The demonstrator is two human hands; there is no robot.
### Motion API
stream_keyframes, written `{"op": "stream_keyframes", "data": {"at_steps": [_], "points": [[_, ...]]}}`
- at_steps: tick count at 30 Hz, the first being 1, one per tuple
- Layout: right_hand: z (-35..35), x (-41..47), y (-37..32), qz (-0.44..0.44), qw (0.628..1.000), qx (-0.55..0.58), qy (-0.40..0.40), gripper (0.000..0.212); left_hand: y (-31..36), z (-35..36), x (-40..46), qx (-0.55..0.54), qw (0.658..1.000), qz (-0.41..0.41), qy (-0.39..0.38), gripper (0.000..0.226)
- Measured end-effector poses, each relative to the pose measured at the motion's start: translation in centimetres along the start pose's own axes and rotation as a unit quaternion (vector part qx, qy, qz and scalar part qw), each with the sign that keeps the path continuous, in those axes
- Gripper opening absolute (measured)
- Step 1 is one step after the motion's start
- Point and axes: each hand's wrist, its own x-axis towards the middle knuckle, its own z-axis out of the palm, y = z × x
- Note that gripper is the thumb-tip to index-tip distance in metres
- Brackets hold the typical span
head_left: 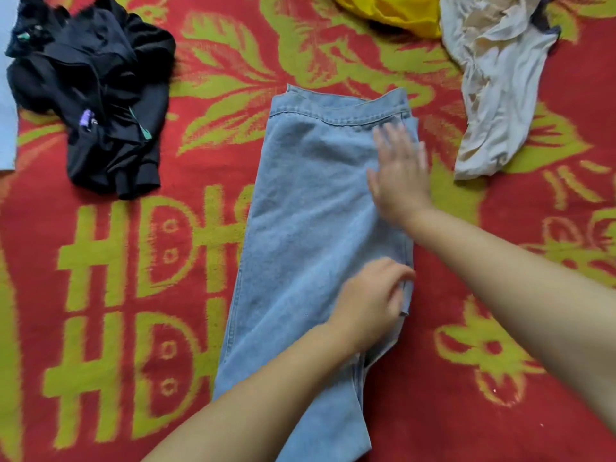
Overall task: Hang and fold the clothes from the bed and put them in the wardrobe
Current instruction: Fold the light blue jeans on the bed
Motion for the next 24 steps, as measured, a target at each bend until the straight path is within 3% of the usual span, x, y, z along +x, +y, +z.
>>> {"op": "stream_keyframes", "data": {"at_steps": [2,3,4,6,8,11,12,14,17,20,24], "points": [[1.1,-4.3,-1.4,-0.092,0.994,-0.039,-0.036,0.058,-2.5,-2.5,-2.0,0.113,0.99,0.042,0.076,0.038],[1.5,-6.7,-1.4,-0.087,0.989,-0.066,-0.096,0.059,-4.3,-3.6,-3.2,0.183,0.981,0.041,0.049,0.04],[1.8,-9.0,-0.9,-0.061,0.979,-0.096,-0.171,0.059,-5.8,-4.8,-4.6,0.253,0.967,0.012,-0.033,0.045],[2.5,-11.9,0.3,-0.004,0.951,-0.142,-0.276,0.059,-8.8,-6.5,-7.7,0.367,0.895,-0.051,-0.249,0.06],[2.1,-12.8,0.0,0.033,0.948,-0.146,-0.281,0.059,-10.8,-7.4,-10.6,0.404,0.85,-0.05,-0.334,0.066],[0.6,-15.0,-2.4,0.111,0.984,-0.017,-0.137,0.038,-10.9,-7.7,-13.6,0.385,0.877,-0.029,-0.286,0.064],[0.1,-16.4,-3.3,0.165,0.978,0.058,-0.11,0.027,-10.4,-7.4,-14.3,0.376,0.89,-0.02,-0.256,0.062],[-0.4,-19.9,-5.5,0.281,0.93,0.171,-0.161,0.026,-9.3,-6.5,-15.8,0.364,0.902,-0.024,-0.231,0.061],[0.9,-23.8,-8.4,0.353,0.878,0.18,-0.267,0.041,-8.3,-5.6,-17.6,0.377,0.878,-0.054,-0.29,0.065],[2.2,-25.1,-9.8,0.36,0.873,0.186,-0.272,0.028,-8.2,-5.8,-18.5,0.377,0.873,-0.053,-0.306,0.067],[1.5,-28.2,-9.1,0.383,0.884,0.192,-0.187,0.029,-8.8,-7.8,-19.9,0.358,0.882,0.001,-0.306,0.064]]}}
